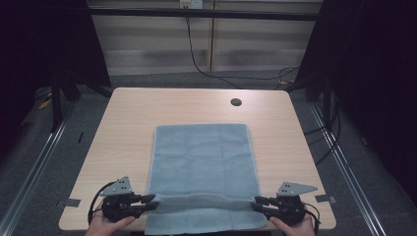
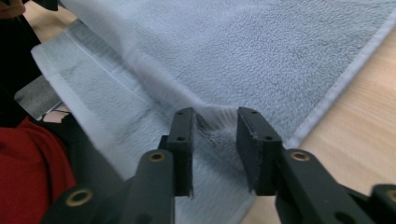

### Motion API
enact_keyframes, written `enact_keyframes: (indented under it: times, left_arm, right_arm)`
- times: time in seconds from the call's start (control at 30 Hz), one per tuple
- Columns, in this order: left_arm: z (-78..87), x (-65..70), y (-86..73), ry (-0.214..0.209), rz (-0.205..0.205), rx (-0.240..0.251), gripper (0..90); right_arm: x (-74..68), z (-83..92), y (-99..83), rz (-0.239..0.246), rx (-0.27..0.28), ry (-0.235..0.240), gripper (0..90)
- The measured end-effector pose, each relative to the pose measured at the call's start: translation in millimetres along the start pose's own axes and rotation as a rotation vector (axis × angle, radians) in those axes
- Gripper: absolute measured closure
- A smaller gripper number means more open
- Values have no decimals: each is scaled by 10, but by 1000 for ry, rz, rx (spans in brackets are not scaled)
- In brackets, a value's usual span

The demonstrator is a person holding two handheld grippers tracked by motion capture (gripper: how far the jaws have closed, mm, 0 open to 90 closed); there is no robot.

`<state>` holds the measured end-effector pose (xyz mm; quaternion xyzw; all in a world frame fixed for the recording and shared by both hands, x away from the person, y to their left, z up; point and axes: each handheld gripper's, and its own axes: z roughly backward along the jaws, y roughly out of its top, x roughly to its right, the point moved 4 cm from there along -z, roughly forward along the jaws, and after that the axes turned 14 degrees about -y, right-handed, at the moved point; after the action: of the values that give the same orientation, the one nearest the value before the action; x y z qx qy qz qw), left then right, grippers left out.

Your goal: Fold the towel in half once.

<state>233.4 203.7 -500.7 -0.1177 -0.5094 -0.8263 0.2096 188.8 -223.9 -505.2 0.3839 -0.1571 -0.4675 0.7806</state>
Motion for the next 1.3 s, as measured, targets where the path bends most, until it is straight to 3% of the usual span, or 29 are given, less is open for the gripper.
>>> enact_keyframes:
  times: [0.03,0.1,0.13,0.23,0.27,0.33,0.4,0.43,0.5,0.6,0.63,0.77,0.87,0.9,0.97,1.03,1.1,1.17,1.2,1.3]
  left_arm:
    - [57,26,45,-7,-7,43,618]
    - [77,27,72,-13,-9,65,598]
    - [119,-11,172,-4,-19,99,586]
    - [87,-102,307,14,-30,97,555]
    - [57,-169,350,34,-27,89,557]
    - [-28,-318,419,26,10,74,553]
    - [-114,-483,464,60,18,44,552]
    - [-114,-483,464,60,18,44,550]
    - [-205,-714,533,85,57,36,548]
    - [-272,-922,615,110,66,7,524]
    - [-290,-994,640,115,89,17,521]
    - [-356,-1230,715,161,110,21,519]
    - [-382,-1281,711,176,105,38,515]
    - [-434,-1330,676,190,91,-5,514]
    - [-458,-1402,646,199,106,-8,516]
    - [-448,-1425,662,214,95,1,522]
    - [-448,-1441,708,304,37,-38,503]
    - [-455,-1466,724,300,46,-19,500]
    - [-473,-1514,701,296,76,-10,505]
    - [-493,-1491,666,283,64,-28,508]
  right_arm:
    - [-12,89,4,-17,30,5,596]
    - [-2,123,27,-14,45,-15,594]
    - [25,123,77,-13,51,-17,579]
    - [58,21,211,1,65,-4,569]
    - [66,-33,265,10,70,-1,565]
    - [101,-173,381,12,72,11,561]
    - [141,-325,505,29,66,4,557]
    - [141,-325,505,29,66,4,557]
    - [210,-543,701,44,57,8,548]
    - [289,-741,897,54,55,-10,536]
    - [325,-812,954,48,52,-14,535]
    - [475,-1112,1100,29,17,-34,517]
    - [524,-1250,1132,18,-9,-47,507]
    - [538,-1374,1147,1,-29,-42,495]
    - [507,-1485,1152,24,-47,-52,490]
    - [469,-1573,1158,49,-63,-70,473]
    - [446,-1605,1170,49,-56,-84,471]
    - [446,-1620,1161,53,-49,-87,477]
    - [444,-1616,1149,61,-47,-90,477]
    - [419,-1574,1092,95,-42,-105,478]
